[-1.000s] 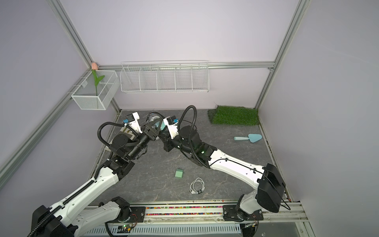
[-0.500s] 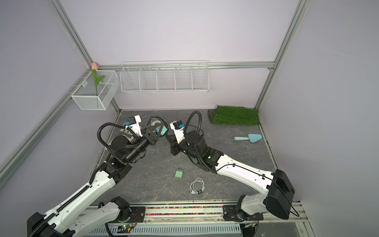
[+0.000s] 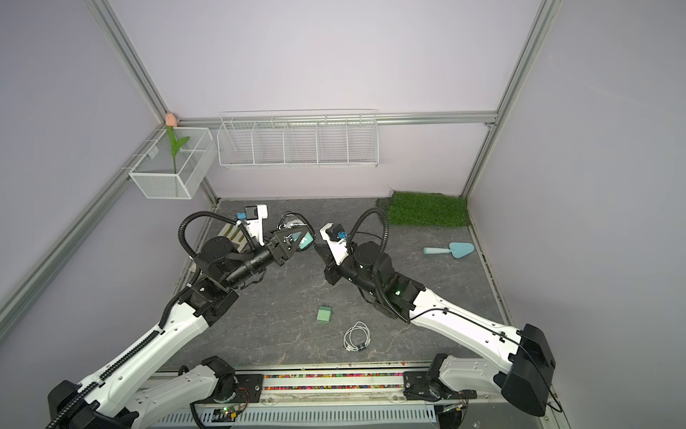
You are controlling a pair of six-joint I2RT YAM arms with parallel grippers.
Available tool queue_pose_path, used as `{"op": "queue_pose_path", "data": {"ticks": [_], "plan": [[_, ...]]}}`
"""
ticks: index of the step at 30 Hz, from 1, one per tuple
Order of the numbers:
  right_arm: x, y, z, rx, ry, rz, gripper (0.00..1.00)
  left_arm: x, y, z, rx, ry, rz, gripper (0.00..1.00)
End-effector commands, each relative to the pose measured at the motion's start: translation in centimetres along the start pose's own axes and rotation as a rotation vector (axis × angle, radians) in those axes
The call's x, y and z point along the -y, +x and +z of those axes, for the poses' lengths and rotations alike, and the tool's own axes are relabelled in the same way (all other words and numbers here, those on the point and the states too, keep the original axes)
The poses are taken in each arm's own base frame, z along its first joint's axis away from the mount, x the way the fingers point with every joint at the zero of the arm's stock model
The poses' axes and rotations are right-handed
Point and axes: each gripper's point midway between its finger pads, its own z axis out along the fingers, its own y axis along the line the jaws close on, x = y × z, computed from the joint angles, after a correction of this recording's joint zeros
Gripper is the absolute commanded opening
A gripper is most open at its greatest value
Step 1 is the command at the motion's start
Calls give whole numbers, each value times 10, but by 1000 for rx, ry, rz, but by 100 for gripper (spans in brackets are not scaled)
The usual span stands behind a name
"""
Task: Pack away charging kits
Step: Zip the zipper on the storage bag.
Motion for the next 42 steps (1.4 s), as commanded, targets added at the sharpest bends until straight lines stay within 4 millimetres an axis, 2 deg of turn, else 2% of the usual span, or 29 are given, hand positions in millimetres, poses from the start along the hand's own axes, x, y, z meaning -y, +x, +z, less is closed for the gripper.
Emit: {"op": "queue_pose_path", "data": {"ticks": [1,5,13,18,23,24,28,30,33,37,40,42], "plan": [[46,11,-13,-45,176,-71,6,25,-13,-4,-11,93,83,0],[55,13,-15,-67,183,-110,7,35,-3,-7,-58,153,128,0],[65,8,-31,-59,216,-207,6,35,22,-5,-185,198,230,0],[61,-5,-40,12,186,-269,7,27,18,3,-221,143,280,0],[61,-21,-40,73,184,-334,7,38,17,5,-263,217,342,0],[63,-14,-39,66,190,-342,6,39,16,6,-264,222,353,0],[62,-13,-31,96,168,-402,7,39,16,9,-299,261,426,0],[59,-8,-27,102,152,-455,7,49,19,5,-330,325,481,0],[68,-15,-28,132,200,-468,6,48,13,7,-363,307,530,0],[57,-25,-28,155,138,-503,6,46,8,11,-403,283,572,0],[61,-31,-23,151,155,-509,6,46,-7,18,-404,250,521,0],[69,-34,-22,159,208,-517,6,55,-17,15,-405,296,440,0]]}}
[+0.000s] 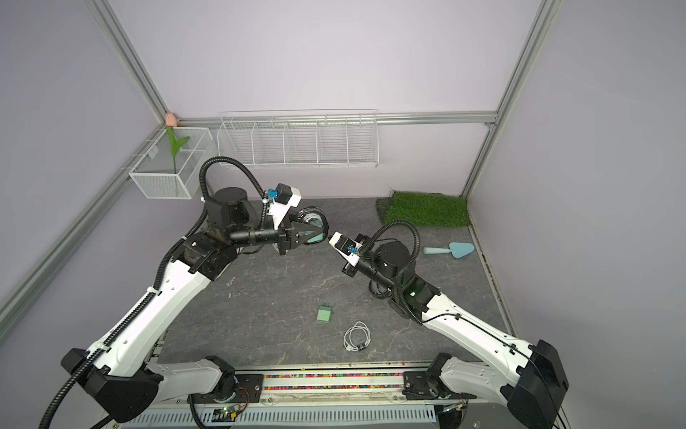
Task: Pack away charging kits
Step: Zip the zipper on the storage bag.
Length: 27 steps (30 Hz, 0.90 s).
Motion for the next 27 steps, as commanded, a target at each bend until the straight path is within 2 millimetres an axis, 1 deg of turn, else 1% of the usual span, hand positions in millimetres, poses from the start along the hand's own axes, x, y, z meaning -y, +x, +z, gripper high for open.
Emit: {"op": "queue_pose_path", "data": {"ticks": [1,2,3,4,6,8,11,13,16,19,21,23,24,27], "plan": [[44,13,2,-67,201,-57,6,14,-17,-19,11,101,-99,0],[47,17,2,-81,220,-70,6,13,-24,-23,33,126,-143,0],[54,6,4,-62,238,-79,7,12,-27,-25,45,142,-174,0],[56,5,5,-63,248,-94,7,11,-26,-25,36,160,-201,0],[58,-1,7,-47,253,-107,7,3,-17,-22,-10,146,-246,0],[59,-8,6,-19,258,-113,7,-9,-3,-12,-77,126,-308,0],[62,-16,6,1,266,-124,7,-18,18,1,-169,134,-361,0],[64,-15,8,-20,265,-139,6,-14,26,5,-200,165,-360,0],[73,-10,10,-53,314,-173,7,-1,34,3,-210,219,-331,0],[81,-7,10,-78,340,-189,6,-1,39,1,-219,199,-322,0],[81,-8,10,-78,332,-190,7,3,37,0,-216,221,-317,0],[76,-12,10,-57,299,-185,7,2,39,1,-225,219,-307,0],[73,-14,10,-47,282,-182,7,1,43,2,-241,211,-304,0],[70,-23,8,-21,254,-182,7,6,54,10,-297,233,-293,0]]}}
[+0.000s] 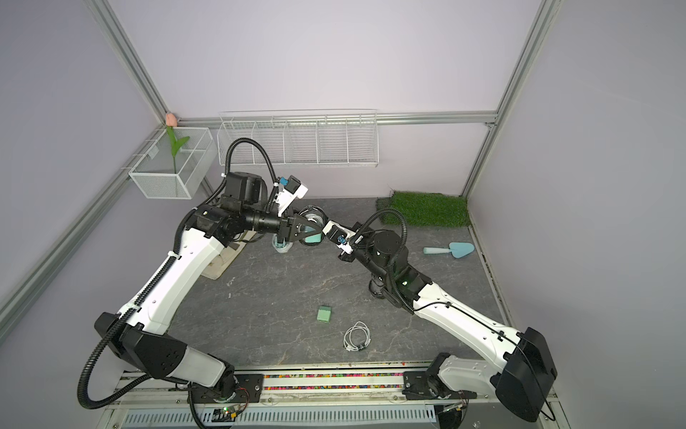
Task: Pack away charging kits
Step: Zip the zipper on the storage bag, then adjust the storage bag.
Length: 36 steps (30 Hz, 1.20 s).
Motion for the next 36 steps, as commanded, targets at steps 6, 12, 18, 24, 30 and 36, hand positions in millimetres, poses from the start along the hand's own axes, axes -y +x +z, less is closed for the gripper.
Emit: {"op": "queue_pose_path", "data": {"ticks": [6,12,18,24,30,36], "plan": [[57,-28,-17,61,135,-21,7,28,42,27,-222,73,31,0],[64,-33,-26,76,119,-33,6,30,56,31,-288,101,78,0],[61,-43,-32,108,60,-42,7,46,68,41,-361,146,158,0],[60,-55,-38,158,41,25,7,28,49,41,-295,54,162,17],[66,-63,-45,202,72,66,6,14,18,24,-127,-23,152,55],[77,-73,-45,239,101,143,7,6,1,18,-38,-8,120,62]]}}
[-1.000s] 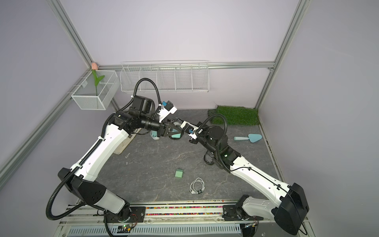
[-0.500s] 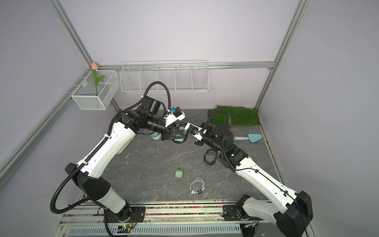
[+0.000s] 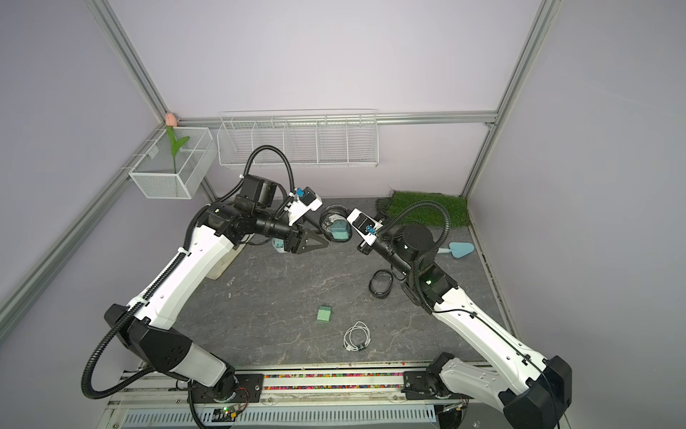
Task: Pack away charging kits
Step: Adjust the storage bag.
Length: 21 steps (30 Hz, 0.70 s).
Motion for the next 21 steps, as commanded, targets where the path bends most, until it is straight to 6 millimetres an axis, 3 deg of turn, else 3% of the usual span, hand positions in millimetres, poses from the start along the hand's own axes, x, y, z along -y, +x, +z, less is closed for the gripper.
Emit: {"op": "queue_pose_path", "data": {"ticks": [1,7,12,21], "plan": [[24,-37,-3,120,79,55,7,6,-20,-4,85,23,7,63],[41,-39,6,122,156,127,7,16,-61,-29,331,-1,120,72],[53,-50,12,144,188,239,7,20,-84,-53,550,-81,195,83],[49,-82,15,213,175,332,7,7,-117,-62,768,-51,215,83]]}}
